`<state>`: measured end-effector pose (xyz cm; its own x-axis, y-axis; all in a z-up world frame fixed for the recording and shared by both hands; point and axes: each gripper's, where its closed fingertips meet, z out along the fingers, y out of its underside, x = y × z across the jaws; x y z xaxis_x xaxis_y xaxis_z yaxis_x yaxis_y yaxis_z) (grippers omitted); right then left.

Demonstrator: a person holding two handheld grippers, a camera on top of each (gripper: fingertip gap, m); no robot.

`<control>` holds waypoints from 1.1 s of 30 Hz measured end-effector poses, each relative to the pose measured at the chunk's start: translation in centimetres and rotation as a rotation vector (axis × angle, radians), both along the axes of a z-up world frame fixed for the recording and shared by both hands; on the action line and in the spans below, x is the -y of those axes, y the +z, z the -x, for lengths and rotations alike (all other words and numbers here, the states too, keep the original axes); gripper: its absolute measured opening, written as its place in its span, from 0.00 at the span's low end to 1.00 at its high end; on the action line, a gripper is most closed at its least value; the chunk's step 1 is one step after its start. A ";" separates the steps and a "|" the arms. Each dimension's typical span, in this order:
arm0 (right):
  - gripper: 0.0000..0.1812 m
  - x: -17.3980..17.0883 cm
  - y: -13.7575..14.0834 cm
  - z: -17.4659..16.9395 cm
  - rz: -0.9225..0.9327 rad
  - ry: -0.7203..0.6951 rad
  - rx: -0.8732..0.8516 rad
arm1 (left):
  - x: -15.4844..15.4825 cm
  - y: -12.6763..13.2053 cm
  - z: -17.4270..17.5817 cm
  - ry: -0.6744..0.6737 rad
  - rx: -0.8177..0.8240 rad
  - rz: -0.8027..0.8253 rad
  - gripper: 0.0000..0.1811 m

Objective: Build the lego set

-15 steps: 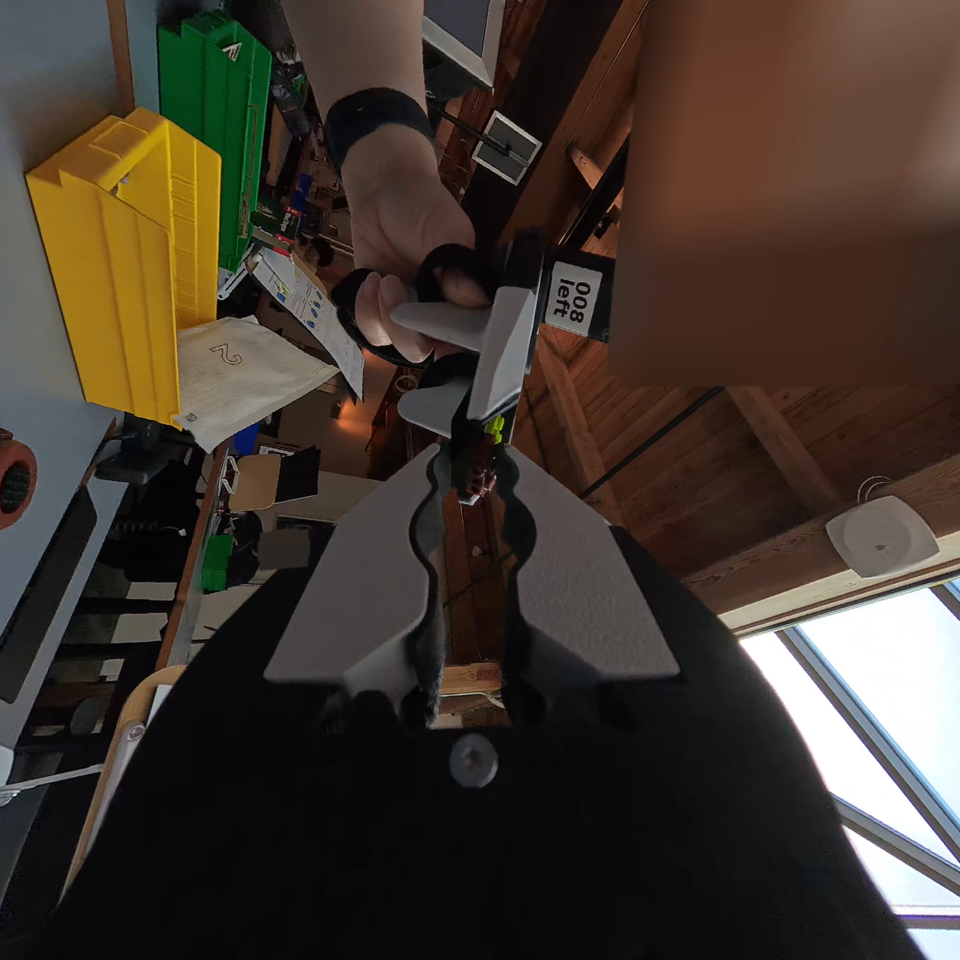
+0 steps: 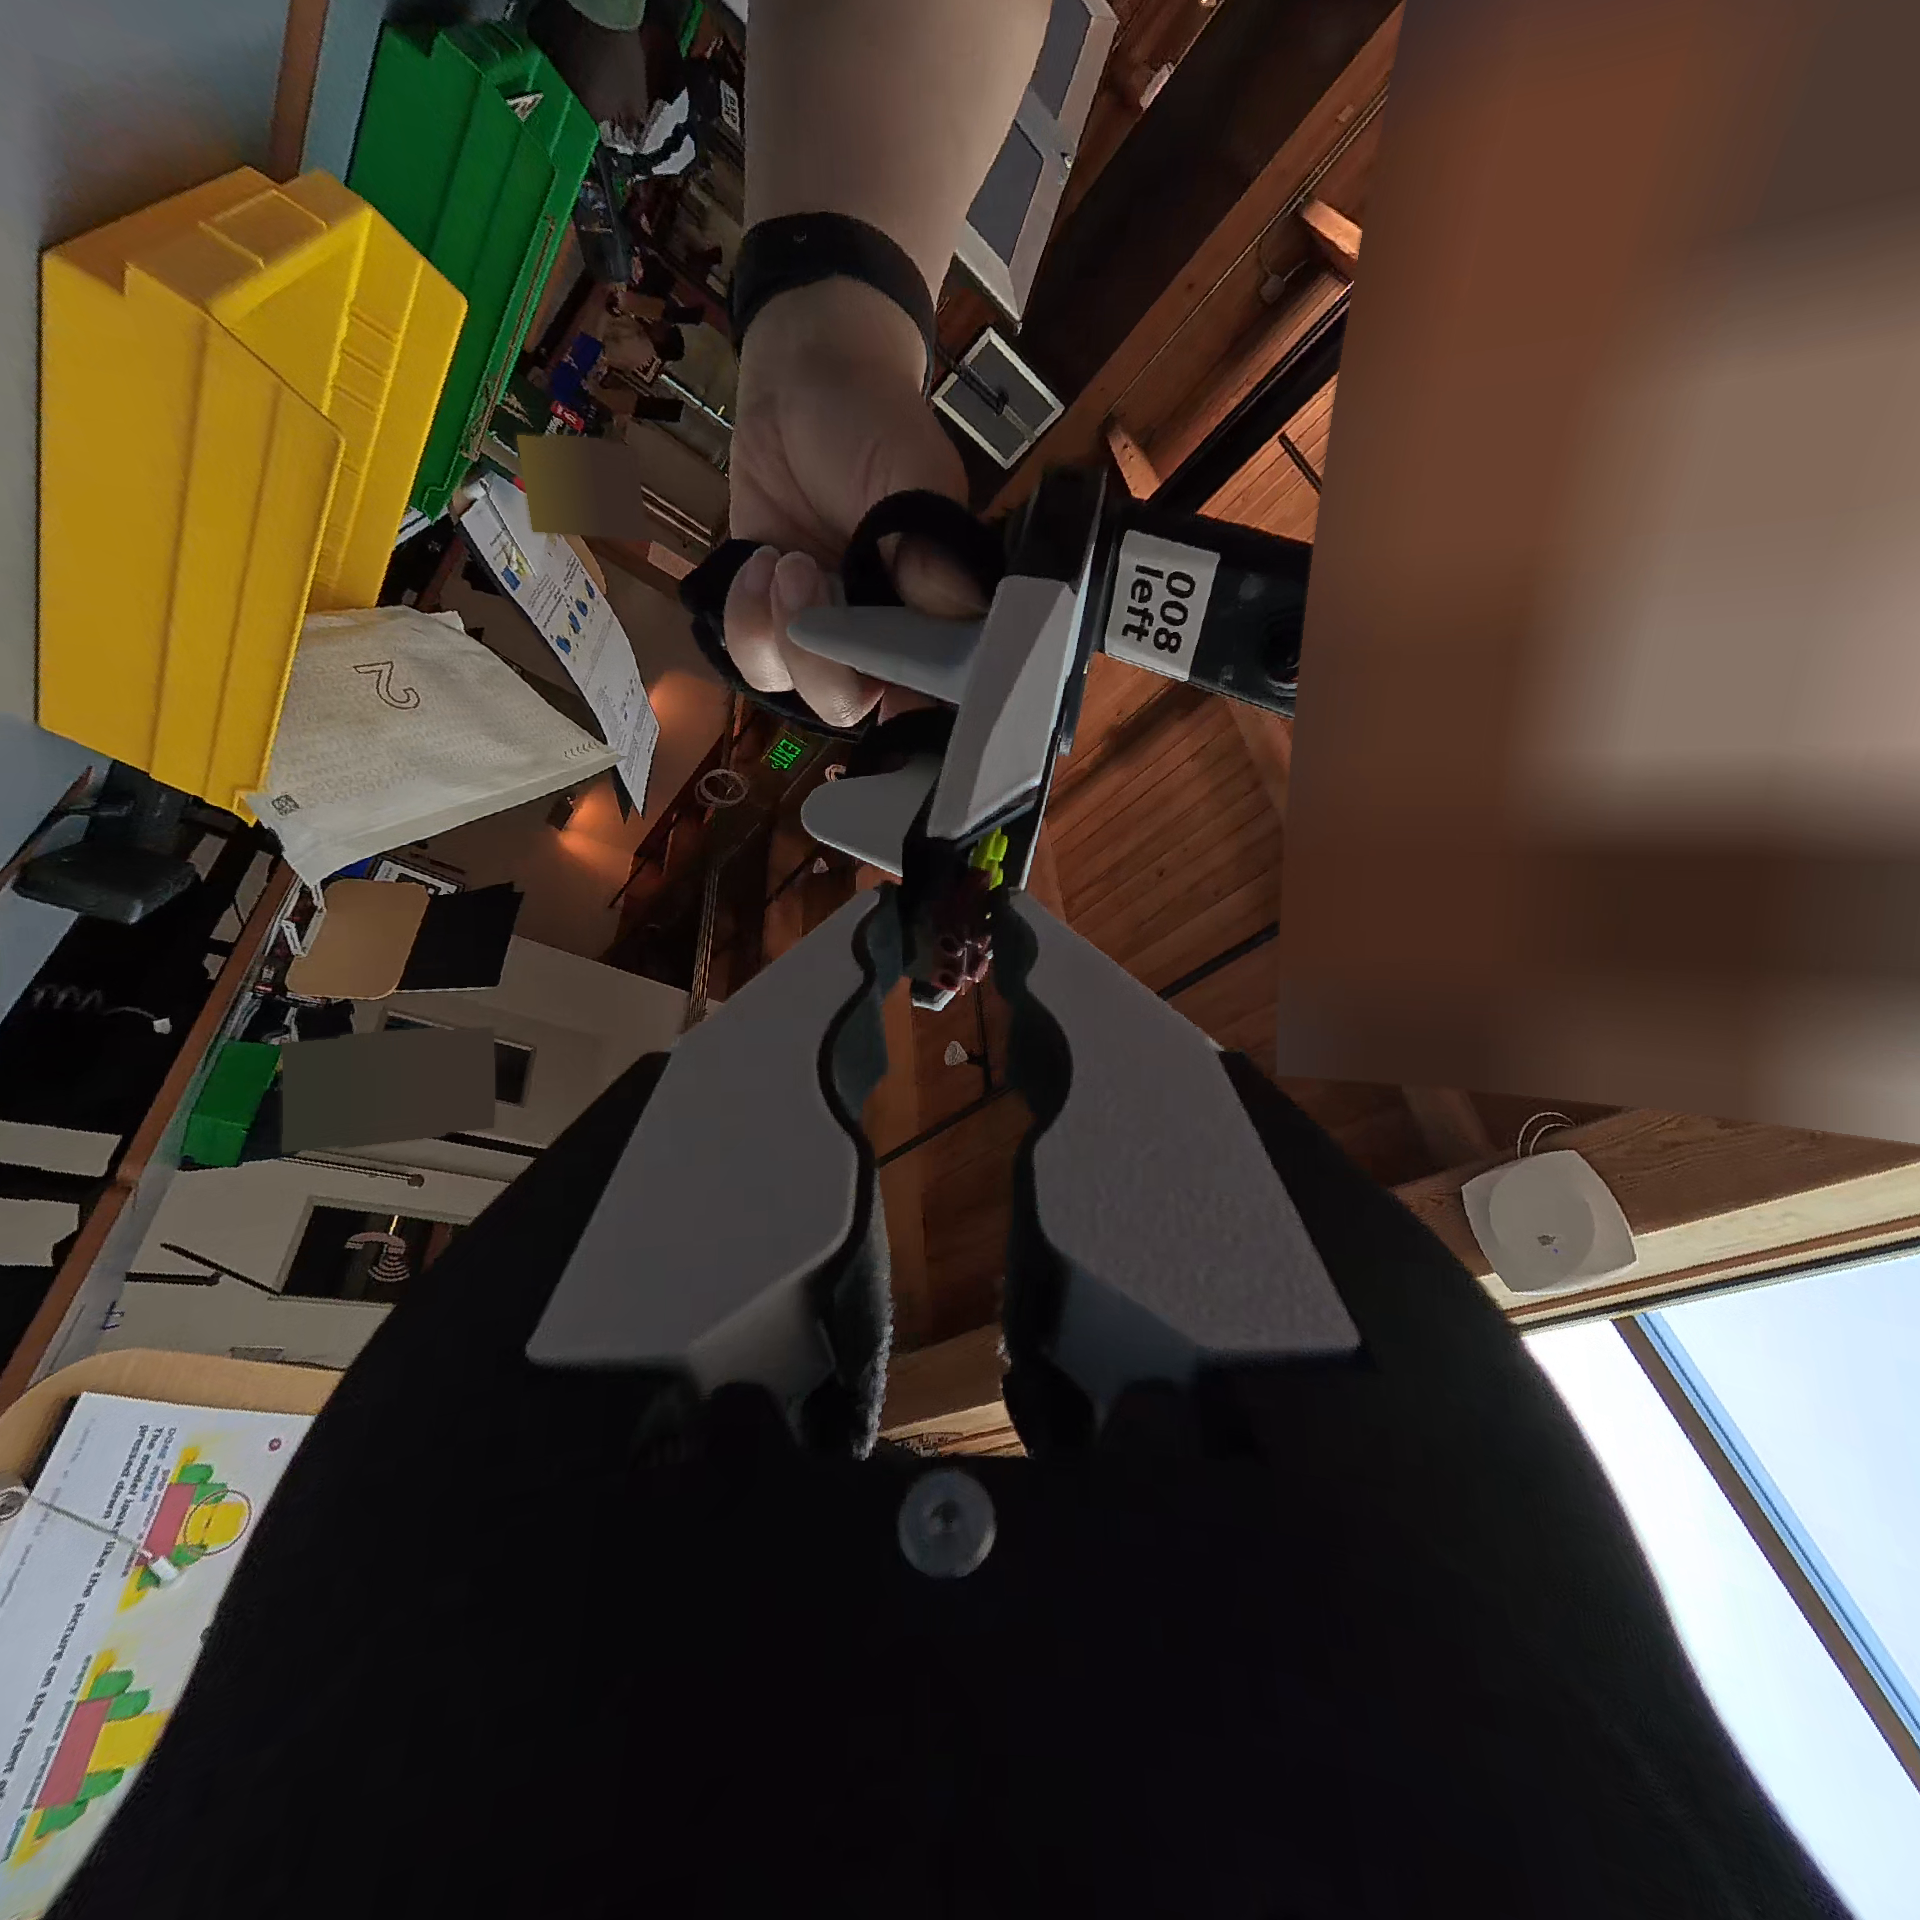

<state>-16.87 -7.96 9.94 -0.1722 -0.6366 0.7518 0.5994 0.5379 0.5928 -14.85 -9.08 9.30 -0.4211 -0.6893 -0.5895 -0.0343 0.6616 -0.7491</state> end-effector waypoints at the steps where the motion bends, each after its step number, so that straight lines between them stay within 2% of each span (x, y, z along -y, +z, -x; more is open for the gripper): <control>1: 0.09 0.0 0.0 0.0 -0.001 0.001 0.002 | 0.0 0.0 0.1 -0.001 0.003 0.003 0.19; 10: 0.09 -0.7 -0.2 0.1 0.040 -0.018 -0.010 | -0.6 -0.2 0.2 0.003 0.016 0.038 0.19; 17: 0.09 -0.5 -0.5 -0.2 0.019 -0.025 0.000 | -0.7 -0.7 -0.1 0.013 0.002 -0.056 0.19; 21: 0.09 -0.4 -0.2 -0.1 0.069 -0.028 -0.050 | -0.5 -0.4 0.0 -0.004 0.007 -0.013 0.19; 25: 0.07 -0.7 0.3 -0.7 0.076 -0.043 -0.094 | -0.8 0.2 0.2 -0.017 0.018 0.091 0.26; 28: 0.07 -1.6 0.3 -1.7 0.121 -0.080 -0.126 | -2.1 0.4 0.3 0.030 0.031 0.097 0.32; 31: 0.06 -2.8 -0.5 -2.1 0.211 -0.105 -0.170 | -3.3 0.0 0.2 0.071 0.009 0.134 0.27; 33: 0.06 -4.3 -2.2 -2.4 0.302 -0.150 -0.202 | -4.9 -1.6 0.0 0.119 -0.009 0.151 0.22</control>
